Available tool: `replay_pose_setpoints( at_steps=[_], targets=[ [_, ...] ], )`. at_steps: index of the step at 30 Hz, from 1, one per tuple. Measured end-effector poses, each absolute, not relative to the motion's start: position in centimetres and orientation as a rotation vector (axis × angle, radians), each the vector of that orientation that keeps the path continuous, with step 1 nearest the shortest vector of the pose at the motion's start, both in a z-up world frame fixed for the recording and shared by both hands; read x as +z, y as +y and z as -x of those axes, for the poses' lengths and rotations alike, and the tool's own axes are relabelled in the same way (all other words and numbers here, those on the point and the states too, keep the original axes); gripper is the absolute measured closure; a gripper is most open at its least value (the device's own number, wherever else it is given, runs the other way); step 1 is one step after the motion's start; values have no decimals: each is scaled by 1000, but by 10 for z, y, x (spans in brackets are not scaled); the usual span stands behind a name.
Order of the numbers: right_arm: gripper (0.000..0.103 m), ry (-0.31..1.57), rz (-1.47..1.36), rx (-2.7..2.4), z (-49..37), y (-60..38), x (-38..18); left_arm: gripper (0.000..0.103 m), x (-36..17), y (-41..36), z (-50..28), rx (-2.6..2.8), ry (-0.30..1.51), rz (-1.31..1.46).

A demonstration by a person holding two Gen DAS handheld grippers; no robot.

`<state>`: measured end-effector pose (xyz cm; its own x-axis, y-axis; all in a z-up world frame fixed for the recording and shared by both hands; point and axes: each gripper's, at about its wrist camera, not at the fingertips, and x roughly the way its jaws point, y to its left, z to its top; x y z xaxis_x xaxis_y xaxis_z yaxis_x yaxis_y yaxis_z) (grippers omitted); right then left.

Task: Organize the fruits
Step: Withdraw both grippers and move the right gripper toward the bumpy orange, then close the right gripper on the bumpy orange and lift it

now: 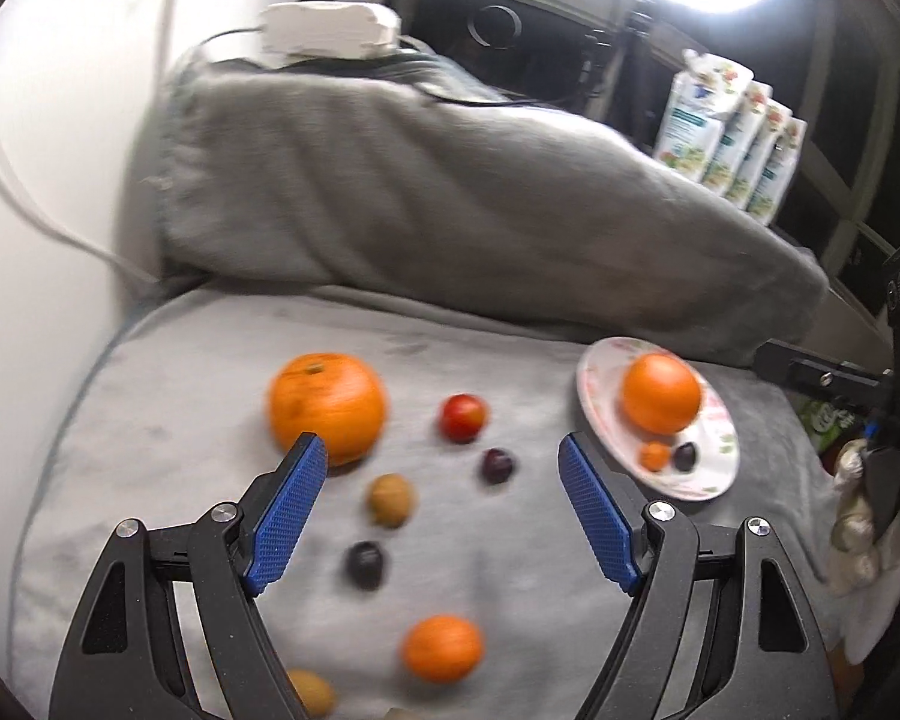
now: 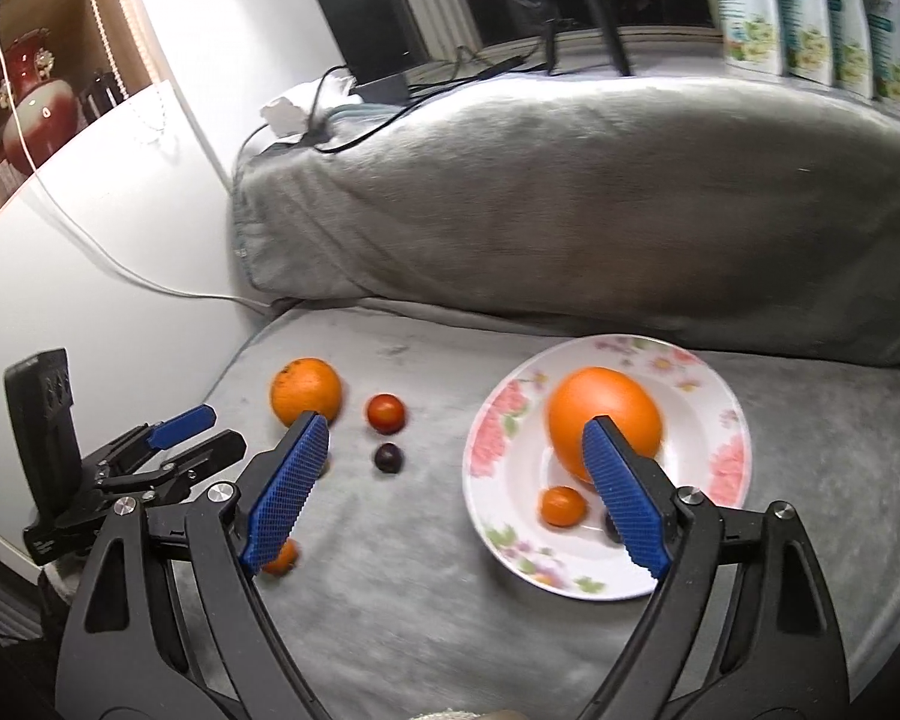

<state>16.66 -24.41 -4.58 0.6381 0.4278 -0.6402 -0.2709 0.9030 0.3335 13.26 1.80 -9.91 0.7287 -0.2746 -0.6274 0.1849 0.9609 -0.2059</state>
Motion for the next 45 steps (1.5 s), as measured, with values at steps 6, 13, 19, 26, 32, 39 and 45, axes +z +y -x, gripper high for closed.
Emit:
replay_pose_setpoints(
  at_steps=[6, 13, 19, 26, 32, 39, 45],
  targets=[
    [14, 808, -215, 458, -182, -212, -48, 23, -108, 50, -137, -198, 735, 162],
    [14, 834, -226, 525, -201, -180, -52, 23, -118, 79, -147, -162, 764, 237],
    [14, 883, -235, 590, -221, -149, -61, 23, -129, 93, -154, -168, 771, 304],
    [14, 983, -271, 656, -253, -113, -85, 23, -142, 94, -167, -212, 800, 352],
    [14, 1033, -307, 664, -287, -97, -103, 25, -153, 89, -177, -255, 834, 380],
    [14, 1125, -334, 685, -310, -79, -124, 25, -160, 87, -189, -284, 858, 413],
    [14, 1149, -360, 652, -321, -70, -139, 25, -165, 86, -199, -302, 876, 429]
  ],
)
